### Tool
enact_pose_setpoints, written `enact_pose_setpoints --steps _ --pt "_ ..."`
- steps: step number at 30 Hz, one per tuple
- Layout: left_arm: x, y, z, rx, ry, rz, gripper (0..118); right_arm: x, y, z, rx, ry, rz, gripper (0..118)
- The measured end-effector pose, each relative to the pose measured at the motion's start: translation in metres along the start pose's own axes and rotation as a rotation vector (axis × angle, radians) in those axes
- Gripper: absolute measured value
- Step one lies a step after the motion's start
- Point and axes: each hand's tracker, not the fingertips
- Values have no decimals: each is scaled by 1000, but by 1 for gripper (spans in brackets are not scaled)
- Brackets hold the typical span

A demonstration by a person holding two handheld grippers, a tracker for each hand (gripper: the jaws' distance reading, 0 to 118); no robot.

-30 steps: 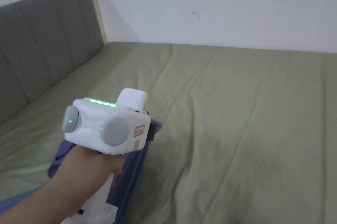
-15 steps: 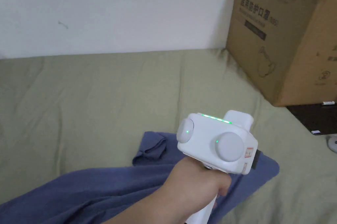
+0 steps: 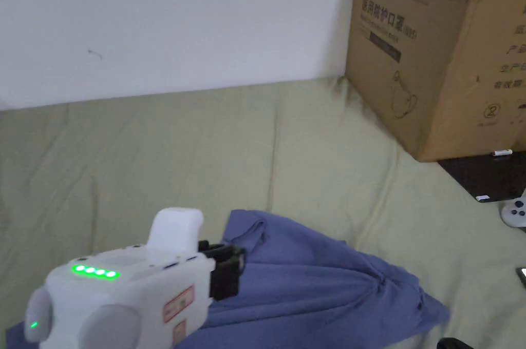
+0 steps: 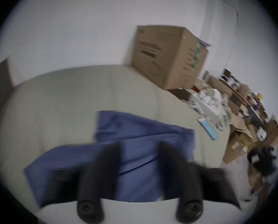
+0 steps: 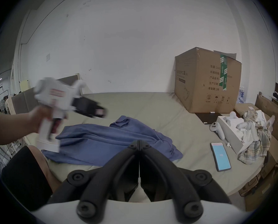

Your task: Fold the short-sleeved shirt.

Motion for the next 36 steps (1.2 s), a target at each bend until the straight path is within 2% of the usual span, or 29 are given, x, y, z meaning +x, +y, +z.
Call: enact_pose_setpoints --steps 2,6,7,8,9,10,12,15,16,18,19,20,21,22,23,26,27,29,30,32,33,34,36 --pt "-37 -24 44 53 126 68 0 -2 -1 -7 -6 9 5 0" --pt "-89 -73 110 50 238 204 0 -8 -2 -20 -25 26 13 0" --pt "-105 -75 126 104 158 392 0 -9 -2 -23 -33 27 20 0" --pt "-121 -73 138 219 78 520 0 -10 0 -25 -38 31 25 0" --pt "-122 -67 141 172 186 483 0 -11 2 -28 -42 35 25 0" --pt "-137 -62 138 163 248 398 0 -12 5 -30 -46 39 25 0" --pt "-168 -59 120 140 355 344 0 -16 11 -32 -49 49 34 0" --pt "-206 -56 80 50 323 337 0 -23 19 -35 -42 56 85 0" --pt "-217 -57 65 -10 366 316 0 -24 21 -37 -41 54 97 0" --pt "-237 -60 37 -135 345 323 0 -25 25 -40 -42 47 113 0" --pt "-242 -65 27 -134 387 329 16 -25 27 -42 -46 38 120 0" --pt "-247 -66 15 -122 400 299 57 -24 28 -43 -50 26 123 0" --pt "-251 -68 3 -175 403 270 105 -23 28 -45 -53 18 125 0" --pt "-255 -70 -4 -237 417 277 116 -21 27 -46 -59 11 124 0" --pt "-261 -65 -11 -167 420 302 109 -20 27 -47 -65 5 122 0" --pt "-263 -76 -32 -289 398 339 104 -17 26 -51 -86 -18 124 0" --pt "-261 -80 -34 -309 406 350 95 -16 26 -52 -91 -25 124 0" --pt "-245 -93 -33 -264 501 224 77 -15 25 -52 -92 -30 124 0" --pt "-239 -94 -27 -241 471 193 62 -14 24 -52 -91 -34 125 0" --pt "-228 -95 -19 -205 505 174 1 -11 22 -53 -96 -42 130 0" --pt "-227 -97 -17 -187 416 190 1 -9 21 -54 -98 -45 132 0" --pt "-222 -102 -12 -187 442 191 1 -6 18 -55 -101 -48 131 0" --pt "-219 -102 -8 -178 403 170 1 0 10 -60 -110 -50 125 0"
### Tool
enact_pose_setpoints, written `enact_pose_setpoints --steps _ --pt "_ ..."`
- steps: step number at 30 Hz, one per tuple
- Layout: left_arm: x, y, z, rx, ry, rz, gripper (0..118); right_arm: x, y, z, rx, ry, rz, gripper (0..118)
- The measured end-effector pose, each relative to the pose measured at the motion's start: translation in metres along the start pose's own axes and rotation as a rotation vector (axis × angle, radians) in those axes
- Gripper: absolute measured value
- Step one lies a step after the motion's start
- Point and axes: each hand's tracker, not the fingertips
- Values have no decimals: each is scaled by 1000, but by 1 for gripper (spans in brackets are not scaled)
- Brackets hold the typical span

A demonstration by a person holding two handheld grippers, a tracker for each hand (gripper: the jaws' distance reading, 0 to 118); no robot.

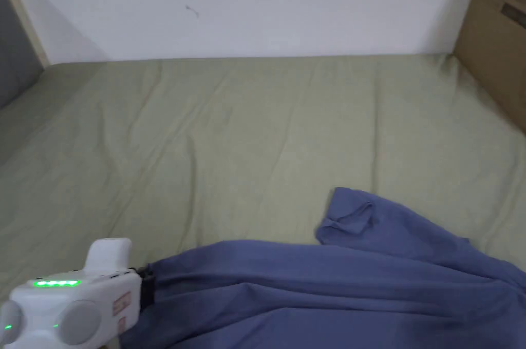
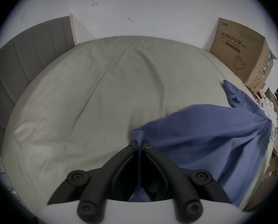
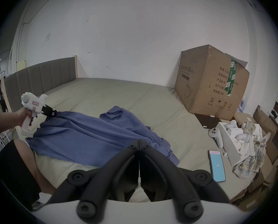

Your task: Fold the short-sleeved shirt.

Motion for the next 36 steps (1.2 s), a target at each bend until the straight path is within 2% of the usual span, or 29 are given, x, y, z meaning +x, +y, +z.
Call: enact_pose_setpoints --steps 3,6,7,8,9,10,11,13,14,18,19,20,21,22,23,25,27,29,31,36 --pt "-2 16 12 66 10 4 1 14 -21 -19 -67 6 -42 0" --pt "7 30 39 125 0 48 1 44 -49 -54 -171 2 -93 1" --pt "5 36 44 137 -12 65 1 54 -55 -64 -200 38 -140 7" --pt "5 40 46 123 -29 91 1 68 -62 -76 -218 29 -173 25" --pt "-22 49 33 140 -22 110 1 78 -67 -89 -249 -4 -178 52" --pt "-27 55 31 136 -17 110 1 89 -72 -101 -272 -31 -159 85" --pt "-30 60 29 136 -10 113 1 95 -74 -110 -268 -36 -151 90" --pt "-23 59 34 131 9 130 1 108 -76 -132 -322 -59 -184 90" --pt "-22 60 34 126 7 130 1 106 -69 -137 -332 -37 -190 90" --pt "-13 54 29 111 24 79 1 107 -66 -169 -377 22 -117 88" --pt "-11 53 28 108 23 74 1 103 -63 -174 -396 50 -95 68" --pt "-10 53 27 106 18 76 1 100 -61 -176 -386 82 -92 33" --pt "-6 52 29 102 14 76 1 96 -58 -178 -377 111 -96 7" --pt "-5 51 29 100 13 77 1 94 -65 -182 -367 80 -86 7" --pt "-4 51 31 101 11 83 1 91 -62 -181 -381 79 -58 7" --pt "-11 55 37 113 -5 114 1 92 -56 -167 -366 88 -53 7" --pt "-14 59 59 145 -25 133 1 95 -43 -140 -300 59 -89 7" --pt "-15 63 97 210 -53 111 1 105 -23 -107 -217 88 -133 7" --pt "-15 74 138 283 -81 88 1 107 7 -65 -137 106 -139 7" --pt "-31 108 238 435 -137 125 1 88 101 26 40 91 -47 7"
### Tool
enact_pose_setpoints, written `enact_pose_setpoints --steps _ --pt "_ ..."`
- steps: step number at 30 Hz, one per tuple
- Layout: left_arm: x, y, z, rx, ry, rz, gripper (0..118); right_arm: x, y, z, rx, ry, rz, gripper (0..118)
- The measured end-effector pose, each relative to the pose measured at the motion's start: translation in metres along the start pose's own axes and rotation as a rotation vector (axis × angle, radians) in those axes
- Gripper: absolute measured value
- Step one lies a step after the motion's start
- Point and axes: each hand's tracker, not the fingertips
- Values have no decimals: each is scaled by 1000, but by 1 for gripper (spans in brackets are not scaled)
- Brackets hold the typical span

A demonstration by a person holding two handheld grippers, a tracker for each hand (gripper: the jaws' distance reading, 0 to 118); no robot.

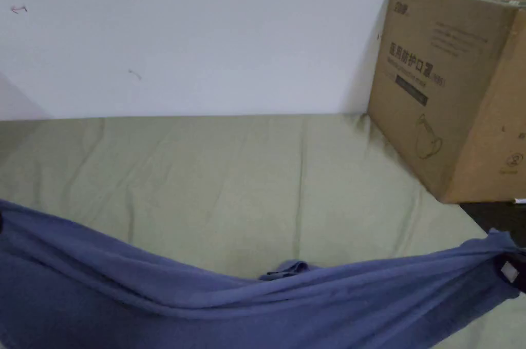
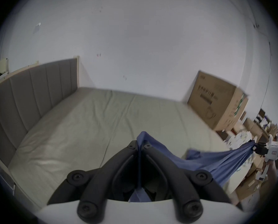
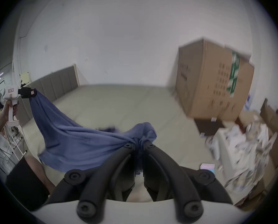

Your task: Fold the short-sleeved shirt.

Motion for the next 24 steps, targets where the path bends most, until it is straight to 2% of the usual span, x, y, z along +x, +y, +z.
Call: enact_pose_setpoints --steps 2,4,8,9,10,17,24 --pt "2 27 32 48 -22 10 1 -7 39 30 74 -29 7 7" --pt "-4 54 52 111 16 -40 1 -10 72 54 129 -46 28 7" --pt "-17 99 65 167 41 -36 1 -11 127 72 189 -93 71 7" --pt "-4 110 64 182 56 -48 1 -12 139 71 196 -105 79 7" --pt "-5 120 62 197 74 -65 1 0 150 63 202 -116 92 7" --pt "10 171 -7 217 151 -75 1 15 223 -23 239 -217 101 7" --pt "35 214 -92 389 256 -179 1 38 275 -111 408 -319 1 7"
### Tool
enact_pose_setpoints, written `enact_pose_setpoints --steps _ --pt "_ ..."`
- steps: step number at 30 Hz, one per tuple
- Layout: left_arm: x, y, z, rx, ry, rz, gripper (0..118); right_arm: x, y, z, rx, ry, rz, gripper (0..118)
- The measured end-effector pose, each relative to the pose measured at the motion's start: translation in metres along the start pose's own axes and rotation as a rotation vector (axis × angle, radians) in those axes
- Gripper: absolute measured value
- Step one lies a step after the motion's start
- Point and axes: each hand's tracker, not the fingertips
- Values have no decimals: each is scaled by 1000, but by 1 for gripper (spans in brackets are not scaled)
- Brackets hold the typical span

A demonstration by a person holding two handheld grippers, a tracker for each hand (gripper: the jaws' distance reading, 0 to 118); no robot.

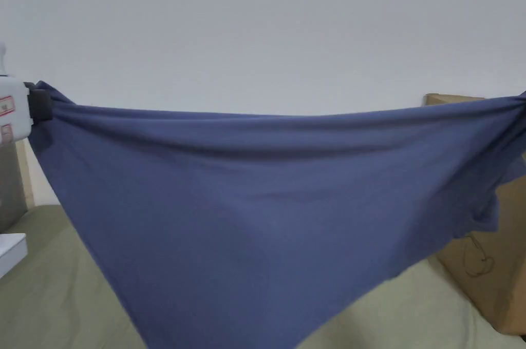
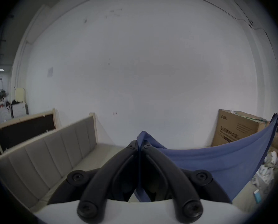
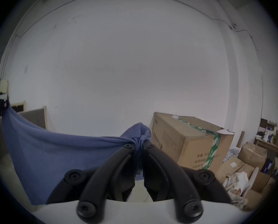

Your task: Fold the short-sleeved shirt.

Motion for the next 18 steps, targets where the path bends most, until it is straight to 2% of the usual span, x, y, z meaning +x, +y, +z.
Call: enact_pose_setpoints --steps 5,9,13,16,18 --pt "20 -38 -50 -40 -12 -18 1 0 -33 -49 -18 -10 -21 7" --pt "35 -117 -66 -172 -33 -55 1 -11 -109 -56 -134 8 40 7" --pt "39 -212 -55 -325 -79 -71 1 -14 -210 -35 -277 48 52 7" --pt "35 -266 -28 -423 -113 -27 1 -10 -274 2 -370 73 21 7" --pt "29 -298 -7 -483 -122 -15 1 -9 -306 34 -406 97 59 7"
